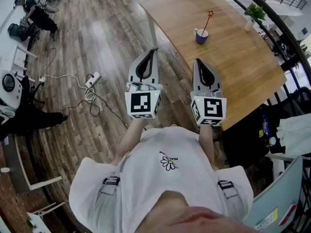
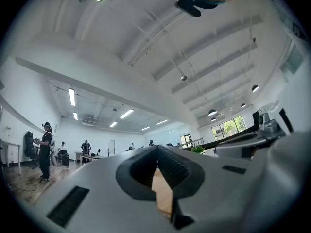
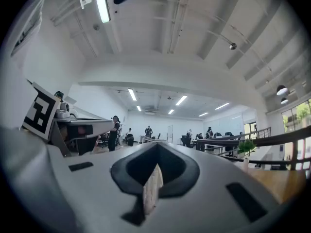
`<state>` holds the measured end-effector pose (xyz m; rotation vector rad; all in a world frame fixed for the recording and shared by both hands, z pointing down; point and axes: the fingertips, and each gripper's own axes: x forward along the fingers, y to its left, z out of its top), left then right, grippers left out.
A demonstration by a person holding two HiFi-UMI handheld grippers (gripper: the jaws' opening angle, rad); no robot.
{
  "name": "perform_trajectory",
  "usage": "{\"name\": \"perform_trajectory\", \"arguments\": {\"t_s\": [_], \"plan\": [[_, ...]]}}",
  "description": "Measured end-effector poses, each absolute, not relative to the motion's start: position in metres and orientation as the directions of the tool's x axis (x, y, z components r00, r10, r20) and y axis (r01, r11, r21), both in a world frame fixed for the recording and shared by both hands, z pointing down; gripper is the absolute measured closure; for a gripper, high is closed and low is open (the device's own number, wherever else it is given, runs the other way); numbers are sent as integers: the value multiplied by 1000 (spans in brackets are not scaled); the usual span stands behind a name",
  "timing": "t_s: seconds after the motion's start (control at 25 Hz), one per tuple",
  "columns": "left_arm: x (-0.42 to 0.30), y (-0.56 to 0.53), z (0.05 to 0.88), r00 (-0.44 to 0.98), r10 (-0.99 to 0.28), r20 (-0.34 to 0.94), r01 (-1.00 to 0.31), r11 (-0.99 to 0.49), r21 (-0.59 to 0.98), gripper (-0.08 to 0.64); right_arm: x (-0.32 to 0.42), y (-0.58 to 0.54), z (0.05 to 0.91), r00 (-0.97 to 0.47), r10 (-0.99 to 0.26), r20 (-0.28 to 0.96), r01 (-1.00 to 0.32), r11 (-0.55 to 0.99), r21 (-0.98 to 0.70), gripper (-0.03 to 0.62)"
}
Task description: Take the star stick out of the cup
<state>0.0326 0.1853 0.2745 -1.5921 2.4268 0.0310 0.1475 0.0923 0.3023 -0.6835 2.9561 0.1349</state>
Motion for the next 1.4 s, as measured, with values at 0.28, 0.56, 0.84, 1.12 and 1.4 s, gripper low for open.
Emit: {"name": "perform_trajectory", "arguments": {"t_s": [0.28,0.56,0.84,1.12,1.4], "plan": [[21,176,274,-384,-900,-206,-903,413,-120,544,134,87,298,-900,-419,-122,-431,898,95,588],[12,174,281,-401,-895,-196,-898,426,-107,543,130,86,303,-910,-396,-120,-406,911,74,586],[1,170,297,-430,-885,-180,-887,451,-98,544,132,88,316,-924,-370,-100,-378,922,84,586],[-29,173,293,-478,-853,-210,-860,503,-87,544,129,68,321,-918,-384,-97,-390,919,49,586],[-86,140,283,-492,-836,-245,-850,521,-73,543,110,26,277,-888,-410,-207,-424,905,24,586]]}}
